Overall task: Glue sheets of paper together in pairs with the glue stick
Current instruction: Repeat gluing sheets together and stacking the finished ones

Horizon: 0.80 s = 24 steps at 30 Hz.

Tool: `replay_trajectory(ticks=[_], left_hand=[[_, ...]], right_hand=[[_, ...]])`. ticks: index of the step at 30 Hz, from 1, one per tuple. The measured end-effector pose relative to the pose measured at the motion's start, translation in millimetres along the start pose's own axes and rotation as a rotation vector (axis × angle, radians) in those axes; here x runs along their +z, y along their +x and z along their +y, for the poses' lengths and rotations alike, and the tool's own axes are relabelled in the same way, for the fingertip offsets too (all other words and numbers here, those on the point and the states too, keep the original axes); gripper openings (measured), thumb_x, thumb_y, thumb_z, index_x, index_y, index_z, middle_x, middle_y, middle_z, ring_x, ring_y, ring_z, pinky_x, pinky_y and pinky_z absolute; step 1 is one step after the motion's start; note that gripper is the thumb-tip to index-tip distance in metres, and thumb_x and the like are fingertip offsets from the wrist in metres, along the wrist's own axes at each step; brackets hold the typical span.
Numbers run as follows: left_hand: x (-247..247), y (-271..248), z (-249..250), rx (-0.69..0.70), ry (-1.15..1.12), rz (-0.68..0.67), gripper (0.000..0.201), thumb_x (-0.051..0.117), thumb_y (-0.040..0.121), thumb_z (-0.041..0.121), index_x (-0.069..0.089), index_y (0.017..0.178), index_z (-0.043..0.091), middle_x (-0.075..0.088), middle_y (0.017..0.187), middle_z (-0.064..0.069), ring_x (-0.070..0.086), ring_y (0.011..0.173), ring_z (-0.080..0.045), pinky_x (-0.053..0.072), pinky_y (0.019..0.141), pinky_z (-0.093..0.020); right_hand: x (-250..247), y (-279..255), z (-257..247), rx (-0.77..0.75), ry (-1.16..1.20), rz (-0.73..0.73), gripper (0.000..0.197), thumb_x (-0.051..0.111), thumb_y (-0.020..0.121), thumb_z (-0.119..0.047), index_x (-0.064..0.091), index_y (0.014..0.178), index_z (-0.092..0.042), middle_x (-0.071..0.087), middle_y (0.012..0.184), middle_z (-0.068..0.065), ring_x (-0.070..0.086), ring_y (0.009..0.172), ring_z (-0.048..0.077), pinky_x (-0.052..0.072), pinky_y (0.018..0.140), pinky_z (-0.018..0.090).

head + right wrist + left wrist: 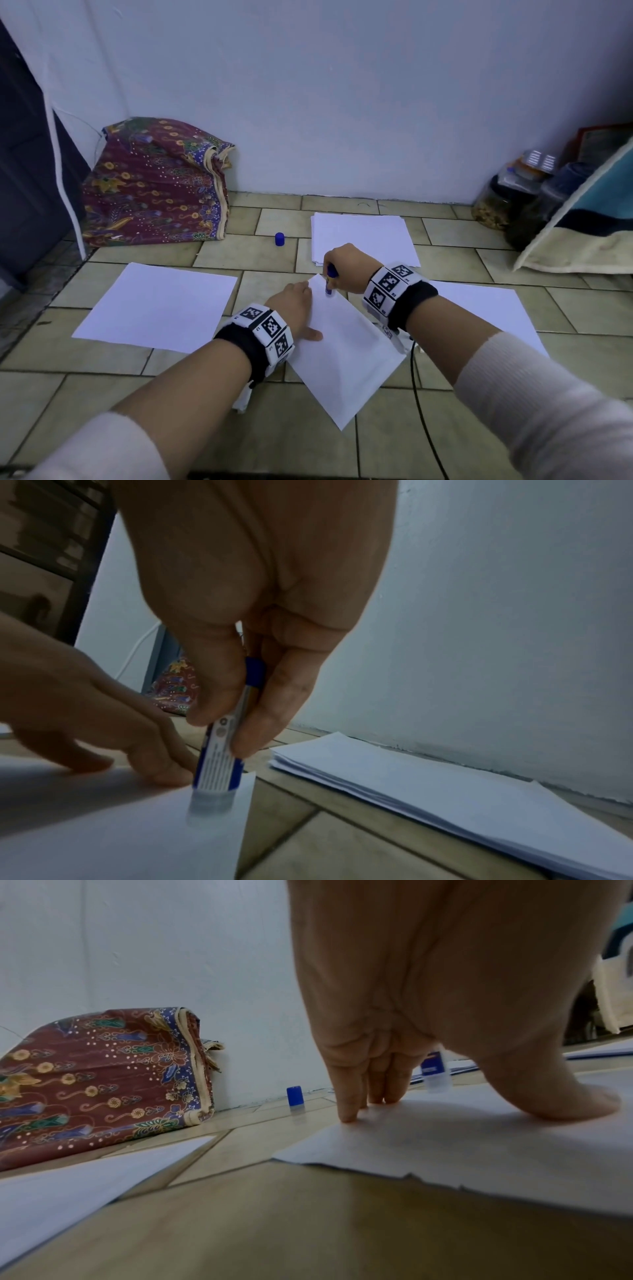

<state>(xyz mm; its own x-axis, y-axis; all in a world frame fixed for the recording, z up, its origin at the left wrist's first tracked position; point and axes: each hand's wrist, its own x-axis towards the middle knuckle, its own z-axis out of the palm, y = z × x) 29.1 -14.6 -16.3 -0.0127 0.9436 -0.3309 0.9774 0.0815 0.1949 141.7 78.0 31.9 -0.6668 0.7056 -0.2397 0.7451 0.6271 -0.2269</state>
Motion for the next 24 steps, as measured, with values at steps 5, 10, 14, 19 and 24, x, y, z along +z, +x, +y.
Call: replay_trajectory(ticks=[5, 10, 14, 19, 24], left_hand=[[0, 2, 1, -0.006, 0.058, -0.016, 0.094, 0.067, 0.082, 0.052, 0.020, 0.148, 0.004, 0.023, 0.154, -0.006, 0.026, 0.139, -0.022, 0.034, 0.109, -0.036], [-1, 2, 1, -0.006, 0.066, -0.040, 0.097, 0.066, 0.082, 0.053, 0.016, 0.149, 0.003, 0.017, 0.157, -0.007, 0.022, 0.142, -0.021, 0.030, 0.113, -0.036], [-1, 2, 1, -0.005, 0.076, -0.054, 0.097, 0.065, 0.083, 0.053, 0.014, 0.150, 0.004, 0.014, 0.158, -0.006, 0.019, 0.143, -0.020, 0.028, 0.114, -0.036], [-1, 2, 0, 0.000, 0.087, -0.068, 0.098, 0.065, 0.083, 0.054, 0.014, 0.150, 0.005, 0.011, 0.160, -0.005, 0.017, 0.145, -0.020, 0.027, 0.115, -0.037], [-7, 3, -6, 0.026, 0.154, -0.074, 0.087, 0.056, 0.089, 0.054, 0.015, 0.151, 0.009, 0.016, 0.158, -0.003, 0.021, 0.143, -0.019, 0.029, 0.112, -0.037]], right_hand=[[3, -29, 12, -0.001, 0.013, -0.022, 0.018, 0.066, 0.085, -0.013, 0.062, 0.103, -0.009, 0.067, 0.103, 0.004, 0.056, 0.095, 0.019, 0.034, 0.053, 0.018], [8, -60, 26, 0.001, 0.071, -0.042, 0.014, 0.062, 0.087, -0.010, 0.061, 0.100, -0.007, 0.069, 0.093, -0.001, 0.051, 0.083, 0.012, 0.033, 0.053, 0.013], [12, -82, 35, -0.025, 0.088, -0.066, 0.010, 0.059, 0.089, -0.007, 0.060, 0.099, -0.009, 0.070, 0.096, -0.001, 0.049, 0.086, 0.011, 0.044, 0.065, 0.021], [17, -107, 48, -0.021, 0.084, -0.091, 0.010, 0.061, 0.088, -0.007, 0.057, 0.093, -0.015, 0.068, 0.096, 0.001, 0.056, 0.081, 0.015, 0.047, 0.068, 0.025], [19, -127, 61, -0.029, 0.052, -0.093, 0.014, 0.065, 0.088, -0.016, 0.061, 0.100, -0.013, 0.054, 0.085, -0.003, 0.046, 0.073, 0.010, 0.034, 0.057, 0.011]])
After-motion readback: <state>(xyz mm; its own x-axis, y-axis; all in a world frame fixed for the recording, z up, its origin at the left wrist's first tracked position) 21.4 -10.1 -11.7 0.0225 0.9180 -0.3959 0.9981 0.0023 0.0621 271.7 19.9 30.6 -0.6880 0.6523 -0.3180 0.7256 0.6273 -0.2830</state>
